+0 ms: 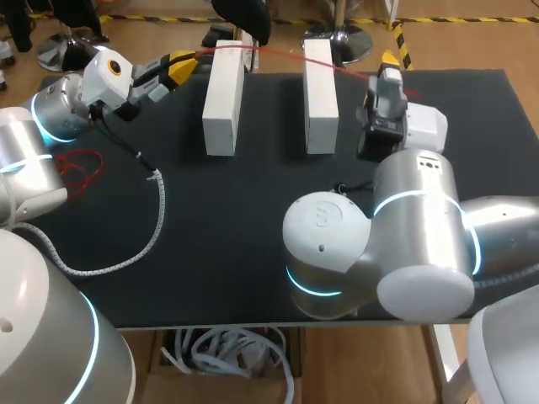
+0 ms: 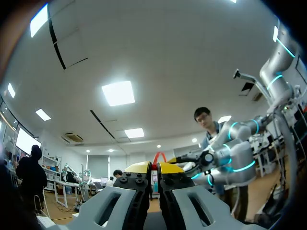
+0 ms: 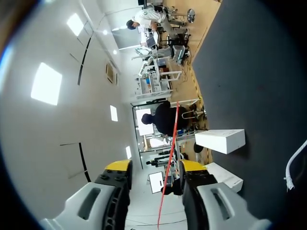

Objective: Grab the tape and strap the tape.

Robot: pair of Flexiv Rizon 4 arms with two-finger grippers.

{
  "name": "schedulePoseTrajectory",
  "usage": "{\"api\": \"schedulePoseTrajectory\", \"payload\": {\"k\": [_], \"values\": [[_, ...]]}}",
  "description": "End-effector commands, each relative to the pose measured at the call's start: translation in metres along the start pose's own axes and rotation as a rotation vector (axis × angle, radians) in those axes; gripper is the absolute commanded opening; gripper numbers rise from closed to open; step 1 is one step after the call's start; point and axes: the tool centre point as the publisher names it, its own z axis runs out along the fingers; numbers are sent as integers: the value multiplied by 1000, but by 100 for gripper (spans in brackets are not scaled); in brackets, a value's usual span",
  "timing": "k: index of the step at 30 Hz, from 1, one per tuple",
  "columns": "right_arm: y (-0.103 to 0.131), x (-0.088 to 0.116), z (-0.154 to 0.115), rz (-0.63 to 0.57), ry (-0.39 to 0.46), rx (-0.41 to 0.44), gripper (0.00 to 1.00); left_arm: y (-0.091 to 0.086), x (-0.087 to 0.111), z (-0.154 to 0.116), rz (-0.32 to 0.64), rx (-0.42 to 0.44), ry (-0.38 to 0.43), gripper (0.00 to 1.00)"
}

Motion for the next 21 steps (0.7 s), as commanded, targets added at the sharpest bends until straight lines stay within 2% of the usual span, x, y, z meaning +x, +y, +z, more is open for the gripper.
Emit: {"api": "schedulePoseTrajectory", "payload": {"k": [1,21], "values": [[0,3,-1,-2,-7,-8,41,1,0,-1,1,3,1,0],[8,4,1,-6,2,-36,36,1,0,-1,1,3,1,0]]}}
